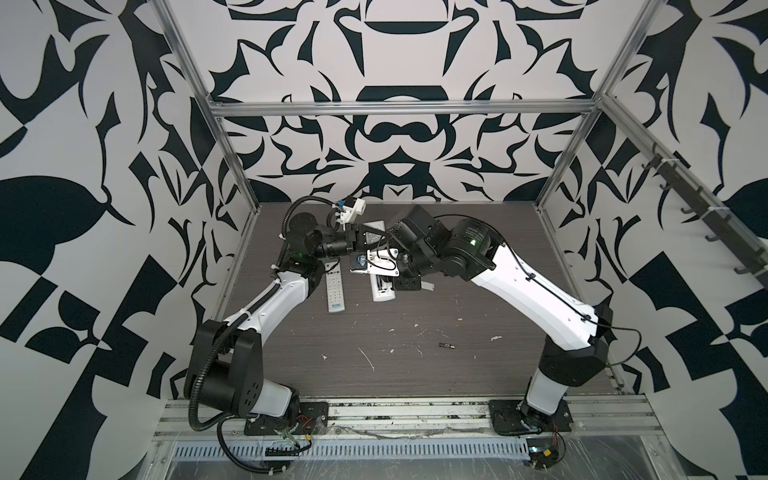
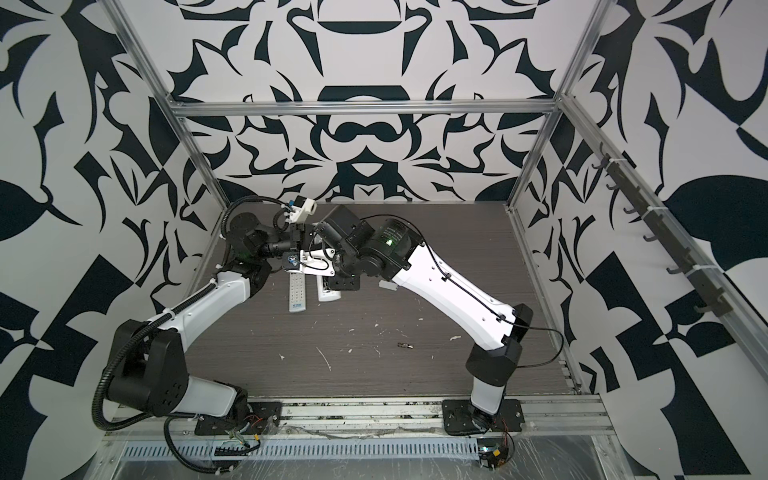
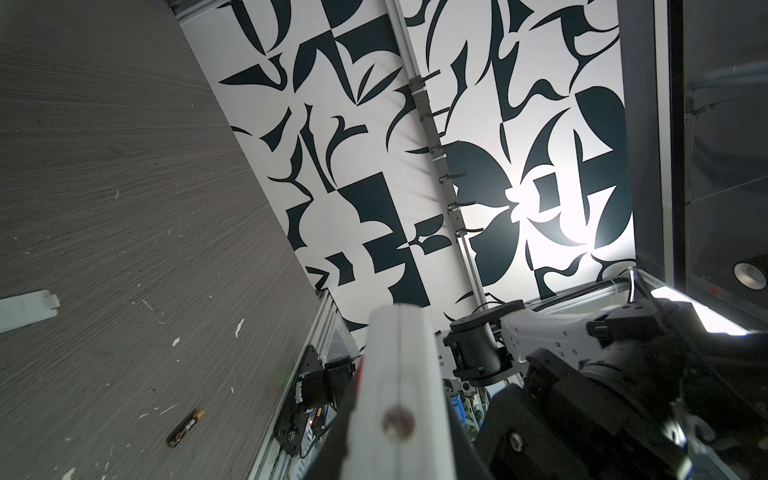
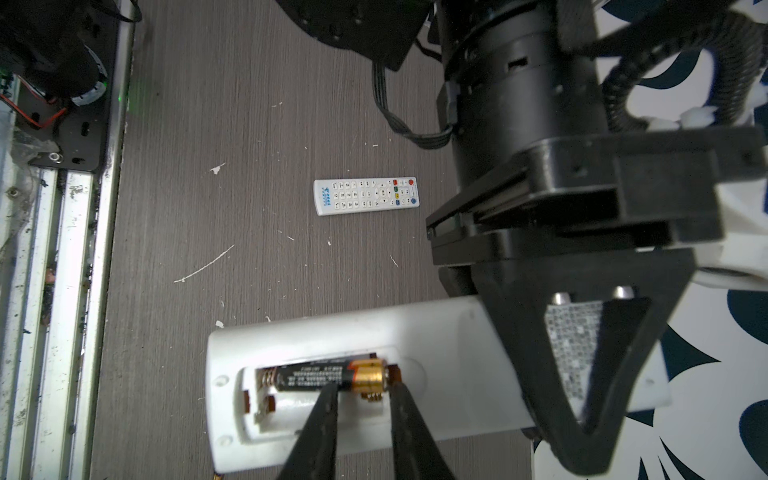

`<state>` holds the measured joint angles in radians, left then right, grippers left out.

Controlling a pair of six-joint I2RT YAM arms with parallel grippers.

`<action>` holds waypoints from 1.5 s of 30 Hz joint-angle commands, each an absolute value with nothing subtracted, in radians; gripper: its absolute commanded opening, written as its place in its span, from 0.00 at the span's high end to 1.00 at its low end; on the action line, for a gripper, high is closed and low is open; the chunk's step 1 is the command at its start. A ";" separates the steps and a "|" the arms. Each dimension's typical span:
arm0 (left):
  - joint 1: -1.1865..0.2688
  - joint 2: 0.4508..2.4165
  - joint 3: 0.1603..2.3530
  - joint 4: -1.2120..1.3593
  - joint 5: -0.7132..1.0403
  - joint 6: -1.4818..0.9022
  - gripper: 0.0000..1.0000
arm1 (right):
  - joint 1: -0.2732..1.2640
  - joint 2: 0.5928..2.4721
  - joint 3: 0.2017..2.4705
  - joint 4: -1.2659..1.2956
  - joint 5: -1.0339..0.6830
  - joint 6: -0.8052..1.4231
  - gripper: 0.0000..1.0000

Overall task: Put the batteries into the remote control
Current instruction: 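Press the battery down into the compartment with the right gripper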

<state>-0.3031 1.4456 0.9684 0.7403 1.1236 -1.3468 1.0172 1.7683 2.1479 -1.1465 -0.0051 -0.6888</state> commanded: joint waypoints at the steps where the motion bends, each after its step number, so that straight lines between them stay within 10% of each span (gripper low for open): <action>1: -0.300 1.423 0.980 0.776 1.144 -1.365 1.00 | 1.025 1.761 2.172 -1.119 0.007 -0.699 0.74; 45: -0.300 1.422 0.982 0.762 1.156 -1.362 1.00 | 1.077 1.776 2.067 -1.146 0.080 -0.749 0.86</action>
<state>-0.2966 1.4467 0.9684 0.7200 1.1492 -1.3224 1.0714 1.7641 2.0838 -1.1217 0.0673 -0.7456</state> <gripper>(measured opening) 0.213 0.139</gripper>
